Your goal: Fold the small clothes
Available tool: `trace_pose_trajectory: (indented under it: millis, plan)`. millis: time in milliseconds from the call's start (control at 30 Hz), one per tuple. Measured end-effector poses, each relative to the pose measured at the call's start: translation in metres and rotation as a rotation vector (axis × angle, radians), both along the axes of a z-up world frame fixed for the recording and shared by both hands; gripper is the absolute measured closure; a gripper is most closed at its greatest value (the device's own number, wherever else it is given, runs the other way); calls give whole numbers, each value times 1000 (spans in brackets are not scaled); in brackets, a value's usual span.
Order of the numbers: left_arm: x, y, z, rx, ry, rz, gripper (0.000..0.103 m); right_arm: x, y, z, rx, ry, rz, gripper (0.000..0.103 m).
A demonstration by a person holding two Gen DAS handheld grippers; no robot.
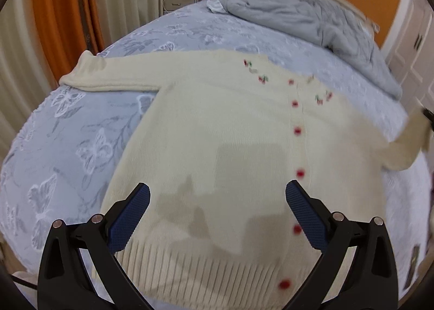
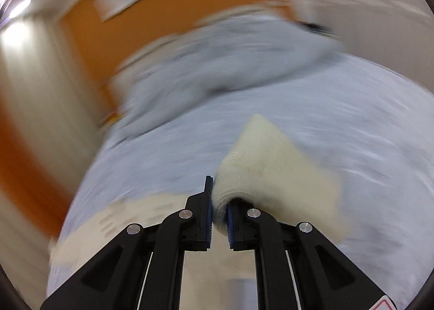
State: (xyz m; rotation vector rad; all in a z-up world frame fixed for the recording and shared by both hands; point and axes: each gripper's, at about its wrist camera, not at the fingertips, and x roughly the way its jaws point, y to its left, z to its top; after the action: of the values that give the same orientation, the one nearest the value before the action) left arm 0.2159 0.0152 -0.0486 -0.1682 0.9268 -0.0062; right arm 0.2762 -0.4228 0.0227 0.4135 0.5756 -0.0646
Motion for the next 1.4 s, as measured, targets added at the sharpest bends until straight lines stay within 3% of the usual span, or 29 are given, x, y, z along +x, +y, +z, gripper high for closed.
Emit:
trace_pose_trajectory:
  millis: [33, 67, 100, 133, 233, 333, 433, 600, 700, 733, 800, 833, 867, 933, 1033, 1133, 1167, 1200, 1233, 1333, 1400]
  plan:
    - [7, 3, 3, -16, -9, 11, 5, 17, 35, 0, -6, 12, 103, 88]
    - [13, 5, 6, -34, -18, 19, 5, 37, 79, -9, -15, 44, 209, 80]
    - [21, 8, 10, -61, -28, 23, 5, 50, 108, -19, -29, 72, 279, 60]
    - [30, 10, 13, -85, -30, 29, 5, 61, 135, -33, -54, 105, 331, 55]
    - [58, 16, 21, -166, -40, 40, 5, 66, 183, -68, -134, 174, 381, 54]
    - [95, 16, 20, -272, -39, 17, 5, 37, 165, -84, -65, 184, 336, 53]
    - [135, 2, 4, -314, -2, -1, 5, -2, 135, -101, -1, 235, 237, 48]
    - [210, -36, -43, -453, 82, 19, 5, -27, 97, -123, 49, 321, 132, 48]
    - [244, -59, -78, -475, 170, 54, 6, -31, 87, -127, 108, 317, 75, 45]
    - [250, -66, -84, -459, 179, 64, 14, -31, 87, -128, 114, 316, 68, 45]
    - [256, -79, -87, -397, 152, 62, 49, -32, 83, -132, 124, 314, 64, 45]
    - [259, -83, -86, -406, 155, 42, 87, -29, 81, -135, 126, 313, 66, 45]
    - [260, -81, -83, -461, 156, 19, 93, -25, 81, -135, 129, 307, 66, 45]
    - [253, -68, -63, -520, 68, 21, 93, -23, 78, -135, 137, 291, 62, 45]
    - [245, -45, -36, -502, -40, 23, 93, -5, 67, -137, 188, 263, 36, 45]
    - [247, -26, -41, -459, -49, 41, 93, 12, 58, -148, 259, 264, 14, 45]
    - [249, -23, -51, -435, -21, 38, 93, 20, 57, -154, 292, 276, 2, 48]
    - [248, -20, -56, -420, -5, 42, 93, 25, 58, -157, 293, 288, -15, 77]
    - [246, -17, -60, -409, 0, 50, 93, 29, 60, -158, 284, 294, -24, 95]
    - [228, -3, -64, -396, -28, 78, 93, 22, 64, -142, 287, 210, -15, 102]
    - [219, 10, -75, -387, -10, 106, 93, 25, 66, -150, 200, 278, -25, 103]
